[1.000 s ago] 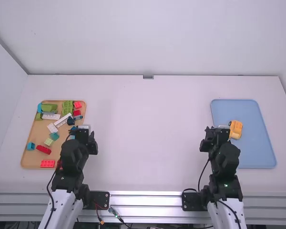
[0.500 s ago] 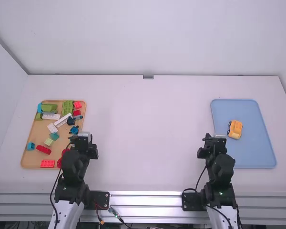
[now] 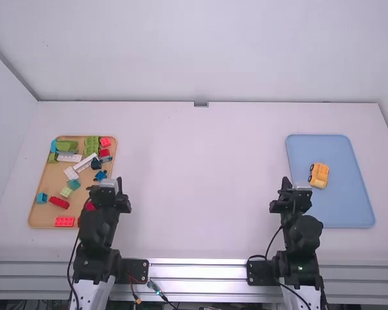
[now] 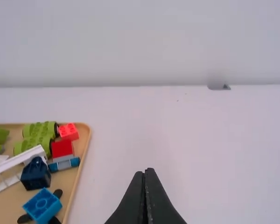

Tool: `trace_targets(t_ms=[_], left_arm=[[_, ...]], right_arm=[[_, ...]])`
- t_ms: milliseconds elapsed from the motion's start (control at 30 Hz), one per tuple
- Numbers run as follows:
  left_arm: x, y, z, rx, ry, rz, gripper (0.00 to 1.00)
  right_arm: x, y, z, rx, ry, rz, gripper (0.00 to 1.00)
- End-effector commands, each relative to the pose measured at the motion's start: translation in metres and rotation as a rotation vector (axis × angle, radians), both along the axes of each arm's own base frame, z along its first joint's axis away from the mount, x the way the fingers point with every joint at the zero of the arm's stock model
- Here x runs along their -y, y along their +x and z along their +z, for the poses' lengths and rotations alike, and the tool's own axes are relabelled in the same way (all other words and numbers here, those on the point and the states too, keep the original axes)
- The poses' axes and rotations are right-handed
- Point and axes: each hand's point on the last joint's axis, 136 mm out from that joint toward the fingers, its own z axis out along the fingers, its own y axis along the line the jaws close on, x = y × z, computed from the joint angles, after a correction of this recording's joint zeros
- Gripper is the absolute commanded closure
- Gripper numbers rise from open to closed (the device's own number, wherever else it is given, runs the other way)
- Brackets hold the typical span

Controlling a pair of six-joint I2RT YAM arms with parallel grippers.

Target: Assemble lego blocks to make yellow taxi

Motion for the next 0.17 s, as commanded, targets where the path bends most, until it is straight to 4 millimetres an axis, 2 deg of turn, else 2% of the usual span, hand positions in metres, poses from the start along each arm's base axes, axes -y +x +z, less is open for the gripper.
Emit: trace_targets(t_ms=[0, 133], left_arm=[[-0.0004, -0.0009, 0.0011, 0.016, 0.001, 0.002, 1.00], [-0.0004, -0.0012, 0.0035, 0.027, 0.001, 0.002, 1.00]], right_arm=[[-0.0002, 0.0000, -0.0049, -0.008, 0.005, 0.000, 1.00], [-0.0002, 0.0000, -0.0049, -0.008, 0.005, 0.000, 1.00]])
